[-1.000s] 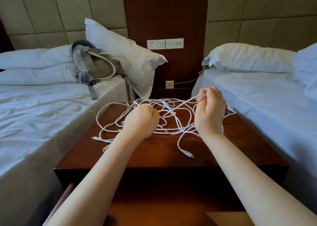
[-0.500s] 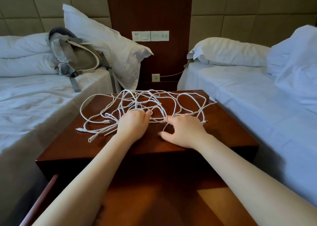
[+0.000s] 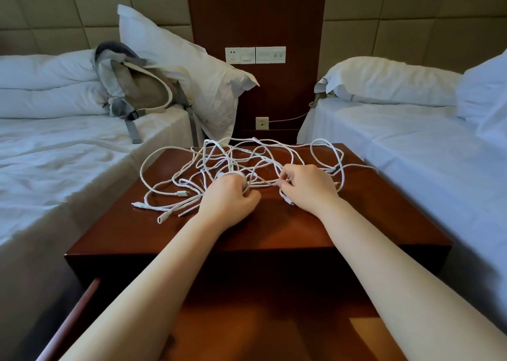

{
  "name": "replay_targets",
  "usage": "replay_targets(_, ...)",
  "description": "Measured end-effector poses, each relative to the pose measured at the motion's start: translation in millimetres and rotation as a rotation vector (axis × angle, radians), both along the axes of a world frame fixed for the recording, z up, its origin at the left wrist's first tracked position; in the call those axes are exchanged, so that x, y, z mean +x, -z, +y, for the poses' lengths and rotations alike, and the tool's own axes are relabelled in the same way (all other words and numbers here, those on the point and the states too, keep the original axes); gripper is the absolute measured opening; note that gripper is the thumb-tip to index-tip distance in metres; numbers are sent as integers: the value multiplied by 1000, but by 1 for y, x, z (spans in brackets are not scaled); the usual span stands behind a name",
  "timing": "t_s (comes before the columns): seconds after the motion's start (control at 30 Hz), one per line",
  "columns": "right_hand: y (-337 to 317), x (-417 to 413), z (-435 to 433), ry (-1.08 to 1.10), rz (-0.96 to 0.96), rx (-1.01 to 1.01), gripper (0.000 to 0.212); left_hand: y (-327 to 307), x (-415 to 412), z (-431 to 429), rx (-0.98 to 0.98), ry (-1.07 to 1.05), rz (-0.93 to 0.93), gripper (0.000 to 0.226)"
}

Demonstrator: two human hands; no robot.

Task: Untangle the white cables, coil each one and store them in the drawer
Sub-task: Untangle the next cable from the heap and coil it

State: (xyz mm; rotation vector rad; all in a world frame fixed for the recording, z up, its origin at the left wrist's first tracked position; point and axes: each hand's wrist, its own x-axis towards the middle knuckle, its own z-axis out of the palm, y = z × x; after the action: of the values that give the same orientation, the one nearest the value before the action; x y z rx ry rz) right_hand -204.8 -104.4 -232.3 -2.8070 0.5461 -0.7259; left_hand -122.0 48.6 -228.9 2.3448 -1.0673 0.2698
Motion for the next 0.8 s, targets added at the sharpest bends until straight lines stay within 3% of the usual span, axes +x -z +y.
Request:
replay_targets(0.07,0,-4,0,4,-102,23,16,-1,-1,0,20,-12,2,34)
replay_targets(0.17,-2,-7,3,-29,-261,-21,43,-3,-2,-1,28,-16,6,34)
replay_targets(0.33,-4,-7,11,-92,-405,-349,67,-2,-2,-1,41,-23,-9,31)
replay_targets(0.4,-4,-8,12,-99,-433,-536,64,-1,-1,-1,49,-17,-7,29)
replay_targets(0.47,-2,-7,14,-164,-437,-663,46,0,0,-2,41,0,-15,30)
replay_targets(0.67,4,2,21,-244,-282,-719,9,0,1,-1,39,51,-30,32)
replay_targets(0.8,2,-1,20,-359,-279,-609,28,-1,2,2,-2,93,30,32)
